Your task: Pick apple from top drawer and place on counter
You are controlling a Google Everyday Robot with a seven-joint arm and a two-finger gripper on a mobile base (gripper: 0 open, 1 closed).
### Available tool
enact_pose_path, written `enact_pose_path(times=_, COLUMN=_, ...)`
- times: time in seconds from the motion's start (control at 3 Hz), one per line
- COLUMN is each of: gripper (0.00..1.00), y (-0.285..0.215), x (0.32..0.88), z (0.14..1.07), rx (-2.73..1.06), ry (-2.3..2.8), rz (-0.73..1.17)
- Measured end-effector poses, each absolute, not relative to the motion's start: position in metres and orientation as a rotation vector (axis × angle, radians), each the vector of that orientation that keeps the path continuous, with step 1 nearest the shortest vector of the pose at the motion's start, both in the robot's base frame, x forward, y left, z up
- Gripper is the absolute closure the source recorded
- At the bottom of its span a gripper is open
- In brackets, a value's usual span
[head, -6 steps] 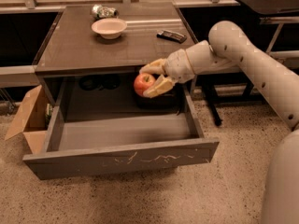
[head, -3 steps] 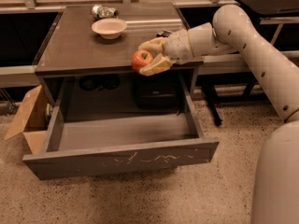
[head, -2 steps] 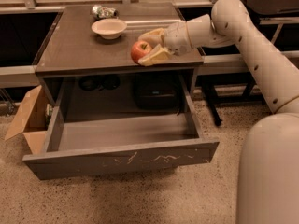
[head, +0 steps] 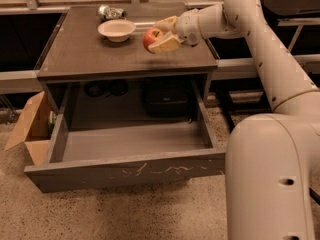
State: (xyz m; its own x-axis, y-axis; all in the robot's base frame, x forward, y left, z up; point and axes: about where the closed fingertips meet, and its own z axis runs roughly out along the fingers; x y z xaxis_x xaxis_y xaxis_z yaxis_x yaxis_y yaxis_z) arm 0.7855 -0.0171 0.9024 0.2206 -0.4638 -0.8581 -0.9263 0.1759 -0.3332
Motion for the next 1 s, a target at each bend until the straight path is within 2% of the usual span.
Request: enact_pose_path(times=1.0, gripper=1.00, y=-0.028, x=0.828, z=0.875, rx=-1.328, ry=1.543, rz=0.583)
